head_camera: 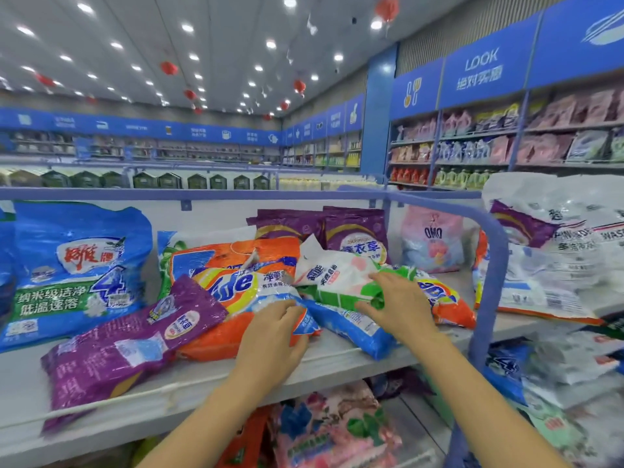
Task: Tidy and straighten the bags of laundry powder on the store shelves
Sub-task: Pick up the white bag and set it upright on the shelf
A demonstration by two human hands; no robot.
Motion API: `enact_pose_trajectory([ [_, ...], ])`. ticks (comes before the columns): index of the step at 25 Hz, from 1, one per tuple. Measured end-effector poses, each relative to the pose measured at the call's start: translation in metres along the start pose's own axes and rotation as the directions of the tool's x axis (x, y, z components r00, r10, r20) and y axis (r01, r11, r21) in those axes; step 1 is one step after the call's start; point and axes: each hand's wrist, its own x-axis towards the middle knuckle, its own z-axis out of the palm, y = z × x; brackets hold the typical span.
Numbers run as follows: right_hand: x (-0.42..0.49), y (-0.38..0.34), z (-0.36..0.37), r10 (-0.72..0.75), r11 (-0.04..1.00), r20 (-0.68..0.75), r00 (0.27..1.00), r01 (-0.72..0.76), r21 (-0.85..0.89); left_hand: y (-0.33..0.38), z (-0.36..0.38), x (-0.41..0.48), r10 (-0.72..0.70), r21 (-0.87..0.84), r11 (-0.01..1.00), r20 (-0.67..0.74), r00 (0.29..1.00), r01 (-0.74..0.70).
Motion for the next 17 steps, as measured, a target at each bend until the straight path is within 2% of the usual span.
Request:
enact_pose_trajectory([
  [2,0.010,0.003,0.010,-0.049,0.994,0.119,0.992,0.061,-0.095,0.000,0.008,0.007,-0.028,0.042,0.999,0.025,0.999,0.027],
  [5,0.017,0.010,0.020,-0.109,0.965,0.120,0.987,0.134,-0.225,0.000,0.013,0.012,-0.103,0.038,0.994,0.041,0.994,0.101],
  [7,0.022,0.015,0.020,-0.140,0.959,0.118,0.983,0.165,-0.231,0.001,0.015,0.013,-0.123,0.065,0.991,0.040,0.992,0.120],
  [10,0.031,0.018,0.015,-0.134,0.976,0.165,0.977,0.159,-0.151,0.001,0.018,0.012,-0.101,0.098,0.990,0.021,0.995,0.098],
  [12,0.036,0.012,0.015,-0.172,0.952,0.213,0.962,0.218,-0.213,0.000,0.018,0.012,-0.108,0.103,0.989,0.038,0.993,0.103],
  [14,0.042,0.006,0.017,-0.206,0.925,0.194,0.959,0.255,-0.280,0.002,0.017,0.010,-0.118,0.098,0.989,0.039,0.992,0.114],
  [15,0.045,0.006,0.015,-0.186,0.936,0.151,0.971,0.222,-0.274,0.004,0.015,0.008,-0.119,0.103,0.988,0.042,0.992,0.114],
  [17,0.051,0.012,0.006,-0.070,0.988,0.033,0.997,0.074,-0.139,0.005,0.011,0.005,-0.109,0.095,0.990,0.039,0.993,0.105],
])
